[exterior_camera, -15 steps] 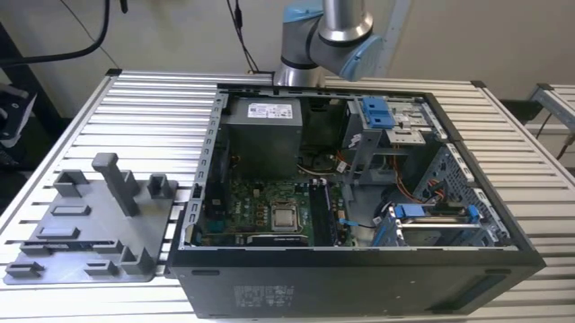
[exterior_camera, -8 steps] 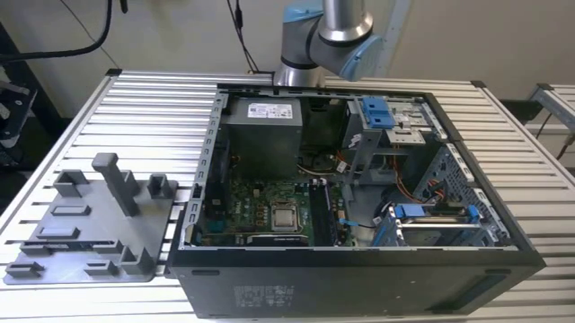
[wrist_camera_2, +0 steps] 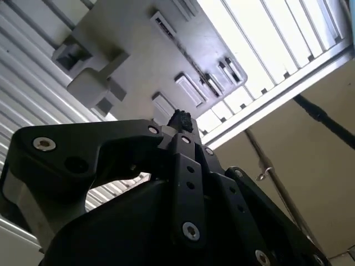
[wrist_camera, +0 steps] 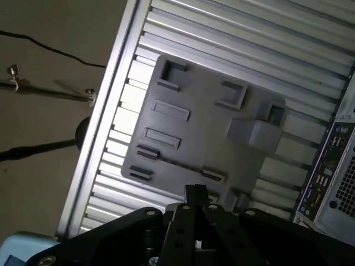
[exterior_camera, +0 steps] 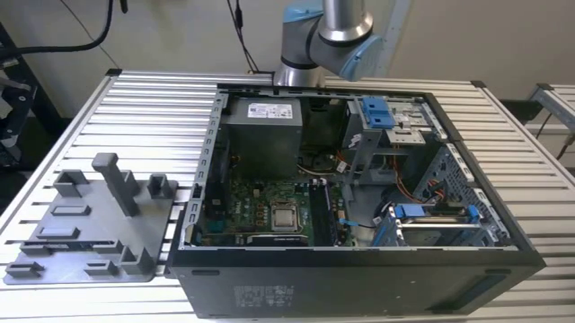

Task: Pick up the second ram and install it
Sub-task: 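Pick up the second ram and move it above second insertion slot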

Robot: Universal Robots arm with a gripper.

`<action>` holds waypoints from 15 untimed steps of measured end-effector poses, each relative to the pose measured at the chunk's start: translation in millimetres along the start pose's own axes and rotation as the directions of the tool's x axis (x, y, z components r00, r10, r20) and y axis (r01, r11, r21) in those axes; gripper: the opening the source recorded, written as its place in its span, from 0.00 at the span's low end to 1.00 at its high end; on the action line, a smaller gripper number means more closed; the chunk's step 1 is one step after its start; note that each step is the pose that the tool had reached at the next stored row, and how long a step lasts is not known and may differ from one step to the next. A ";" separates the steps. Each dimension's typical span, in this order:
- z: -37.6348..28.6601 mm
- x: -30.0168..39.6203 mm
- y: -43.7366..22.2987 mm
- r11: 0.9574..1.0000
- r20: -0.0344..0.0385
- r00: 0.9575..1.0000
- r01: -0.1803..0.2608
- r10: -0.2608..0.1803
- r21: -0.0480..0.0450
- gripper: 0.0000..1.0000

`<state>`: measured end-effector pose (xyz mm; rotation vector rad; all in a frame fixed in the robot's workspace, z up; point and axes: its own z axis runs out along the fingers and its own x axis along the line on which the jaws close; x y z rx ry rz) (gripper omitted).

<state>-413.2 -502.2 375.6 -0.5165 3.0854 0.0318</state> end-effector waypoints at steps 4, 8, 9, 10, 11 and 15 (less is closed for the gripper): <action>0.0 0.0 0.0 0.998 -0.002 0.998 0.064 -0.064 0.002 0.11; 0.0 0.0 0.1 0.991 -0.004 0.991 0.130 -0.130 0.001 0.11; 0.0 0.0 0.1 0.989 -0.004 0.989 0.145 -0.145 0.001 0.11; 0.0 0.0 0.1 0.987 -0.004 0.987 0.159 -0.159 0.001 0.11; 0.1 0.0 0.0 0.985 -0.005 0.985 0.173 -0.173 0.001 0.11; 0.0 -0.1 0.0 0.976 -0.007 0.976 0.218 -0.218 0.002 0.11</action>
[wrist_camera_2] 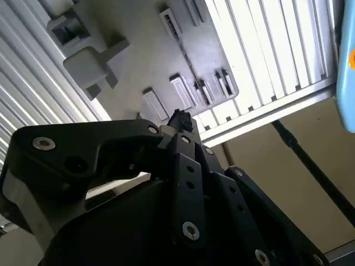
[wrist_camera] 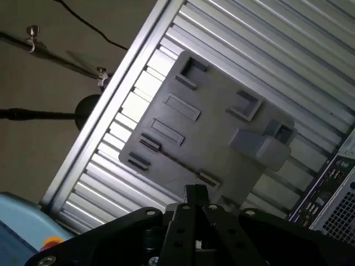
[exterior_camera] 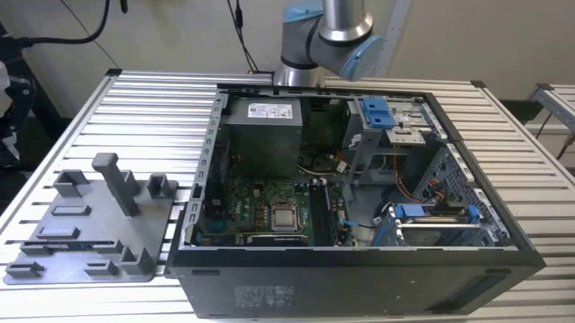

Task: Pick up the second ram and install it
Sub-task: 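Pick up the second ram and move it above second insertion slot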

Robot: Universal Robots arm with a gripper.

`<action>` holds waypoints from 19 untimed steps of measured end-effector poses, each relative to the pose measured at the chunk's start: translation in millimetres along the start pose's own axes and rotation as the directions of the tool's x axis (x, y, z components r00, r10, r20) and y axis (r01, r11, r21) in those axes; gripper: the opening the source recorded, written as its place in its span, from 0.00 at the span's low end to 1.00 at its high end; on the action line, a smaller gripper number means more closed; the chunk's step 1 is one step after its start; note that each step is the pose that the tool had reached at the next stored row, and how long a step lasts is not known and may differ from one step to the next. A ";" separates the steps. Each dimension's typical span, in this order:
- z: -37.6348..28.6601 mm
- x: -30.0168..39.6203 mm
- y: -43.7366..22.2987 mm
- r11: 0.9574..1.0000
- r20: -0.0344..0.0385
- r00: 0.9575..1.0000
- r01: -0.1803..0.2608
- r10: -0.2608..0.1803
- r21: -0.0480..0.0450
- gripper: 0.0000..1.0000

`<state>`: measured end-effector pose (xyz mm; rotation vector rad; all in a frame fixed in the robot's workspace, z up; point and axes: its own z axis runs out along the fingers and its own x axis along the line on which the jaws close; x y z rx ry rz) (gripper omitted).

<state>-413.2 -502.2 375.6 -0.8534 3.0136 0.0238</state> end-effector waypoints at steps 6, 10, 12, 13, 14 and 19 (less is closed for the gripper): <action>0.2 -0.4 -0.2 0.999 -0.001 0.999 0.050 -0.050 -0.001 0.11; 0.4 -0.6 0.0 0.993 -0.001 0.993 0.114 -0.114 -0.002 0.11; 0.6 -0.6 0.1 0.989 -0.002 0.989 0.149 -0.149 -0.002 0.11; 0.8 -0.6 0.1 0.986 -0.002 0.986 0.169 -0.169 -0.002 0.11; 0.9 -0.6 0.1 0.982 -0.002 0.982 0.186 -0.186 -0.003 0.11; 1.5 -0.6 0.1 0.961 -0.003 0.961 0.275 -0.275 -0.004 0.11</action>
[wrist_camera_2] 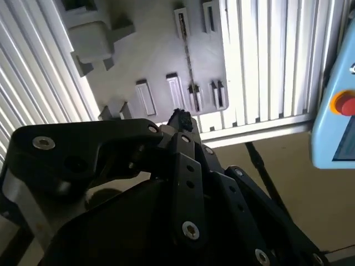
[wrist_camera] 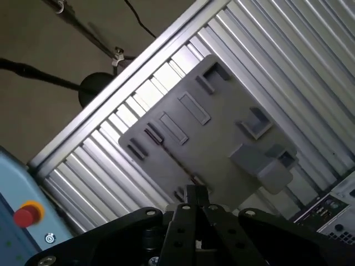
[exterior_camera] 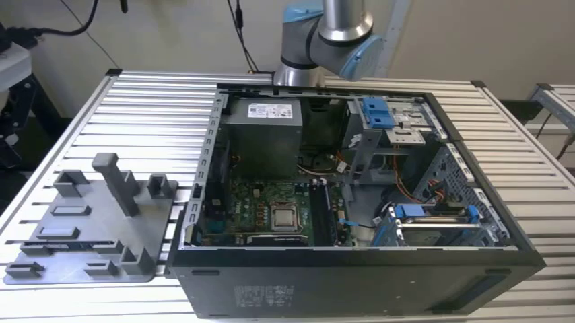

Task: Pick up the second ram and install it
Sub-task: 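Pick up the second ram and move it above second insertion slot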

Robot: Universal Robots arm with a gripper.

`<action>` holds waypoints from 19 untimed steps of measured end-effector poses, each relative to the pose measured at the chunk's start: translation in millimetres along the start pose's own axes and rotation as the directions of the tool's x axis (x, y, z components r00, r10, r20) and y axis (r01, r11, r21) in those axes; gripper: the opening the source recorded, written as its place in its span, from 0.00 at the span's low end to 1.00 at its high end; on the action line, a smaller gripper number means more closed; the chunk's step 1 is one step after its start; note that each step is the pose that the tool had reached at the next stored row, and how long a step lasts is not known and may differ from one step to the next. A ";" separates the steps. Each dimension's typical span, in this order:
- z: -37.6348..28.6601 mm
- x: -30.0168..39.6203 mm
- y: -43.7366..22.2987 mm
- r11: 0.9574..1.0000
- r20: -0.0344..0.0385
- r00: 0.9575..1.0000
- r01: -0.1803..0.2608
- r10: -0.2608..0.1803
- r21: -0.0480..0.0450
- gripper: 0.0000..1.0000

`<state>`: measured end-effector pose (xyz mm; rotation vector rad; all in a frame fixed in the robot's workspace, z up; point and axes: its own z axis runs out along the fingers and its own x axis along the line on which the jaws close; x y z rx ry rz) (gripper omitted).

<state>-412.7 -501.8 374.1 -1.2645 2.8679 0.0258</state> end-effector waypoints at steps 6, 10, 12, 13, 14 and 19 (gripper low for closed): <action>1.0 0.0 0.0 0.994 -0.001 0.994 0.108 -0.108 -0.001 0.11; 1.6 -0.1 0.0 0.984 -0.002 0.984 0.181 -0.181 -0.003 0.11; 1.7 -0.1 0.1 0.976 -0.002 0.976 0.216 -0.216 -0.003 0.11; 1.6 -0.1 0.1 0.972 -0.003 0.972 0.233 -0.233 -0.003 0.11; 1.7 -0.1 0.1 0.968 -0.003 0.968 0.250 -0.250 -0.004 0.11; 2.2 -0.1 0.1 0.941 -0.003 0.941 0.337 -0.337 -0.005 0.11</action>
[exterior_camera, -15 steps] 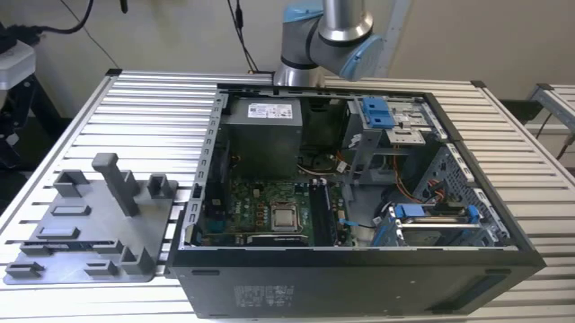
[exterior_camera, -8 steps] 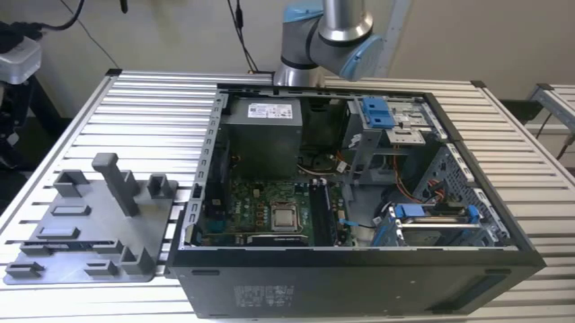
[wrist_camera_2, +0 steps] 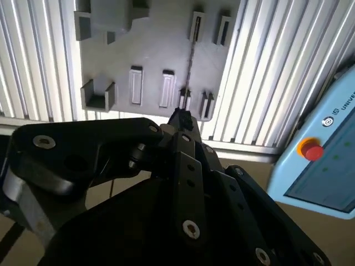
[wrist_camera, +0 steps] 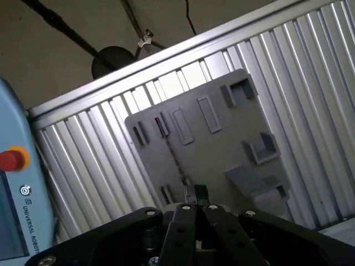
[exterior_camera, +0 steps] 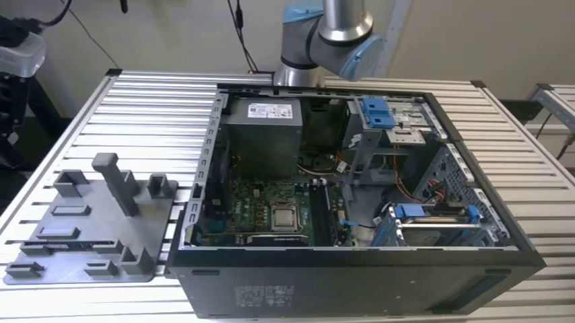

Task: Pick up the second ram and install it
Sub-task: 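Pick up the second ram and move it above second insertion slot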

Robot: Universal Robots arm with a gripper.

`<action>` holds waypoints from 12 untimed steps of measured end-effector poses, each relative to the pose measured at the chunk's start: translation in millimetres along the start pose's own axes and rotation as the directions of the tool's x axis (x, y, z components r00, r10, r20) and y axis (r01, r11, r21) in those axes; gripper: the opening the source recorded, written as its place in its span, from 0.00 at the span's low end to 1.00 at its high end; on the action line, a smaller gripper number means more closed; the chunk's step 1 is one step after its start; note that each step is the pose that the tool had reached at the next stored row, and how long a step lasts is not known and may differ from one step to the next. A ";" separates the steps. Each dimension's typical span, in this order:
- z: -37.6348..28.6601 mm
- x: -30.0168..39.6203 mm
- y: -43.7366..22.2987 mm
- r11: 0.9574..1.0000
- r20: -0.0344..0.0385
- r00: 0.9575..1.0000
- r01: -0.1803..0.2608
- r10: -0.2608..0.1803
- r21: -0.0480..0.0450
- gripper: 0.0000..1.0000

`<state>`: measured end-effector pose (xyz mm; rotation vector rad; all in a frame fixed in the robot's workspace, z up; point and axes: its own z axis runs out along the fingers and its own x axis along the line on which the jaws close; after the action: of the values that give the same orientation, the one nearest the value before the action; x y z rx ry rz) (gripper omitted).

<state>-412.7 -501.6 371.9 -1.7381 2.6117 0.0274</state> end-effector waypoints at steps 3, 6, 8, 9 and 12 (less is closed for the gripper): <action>0.3 0.0 0.0 0.999 -0.001 0.999 0.054 -0.054 -0.001 0.11; 0.8 0.0 -0.1 0.994 -0.001 0.994 0.108 -0.108 -0.002 0.11; 1.3 0.1 -0.1 0.990 -0.002 0.990 0.144 -0.144 -0.002 0.11; 1.5 0.0 0.0 0.987 -0.002 0.987 0.162 -0.162 -0.002 0.11; 2.3 0.0 -0.1 0.976 -0.002 0.976 0.217 -0.217 -0.003 0.11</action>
<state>-412.7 -501.6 369.6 -2.0138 2.4081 0.0280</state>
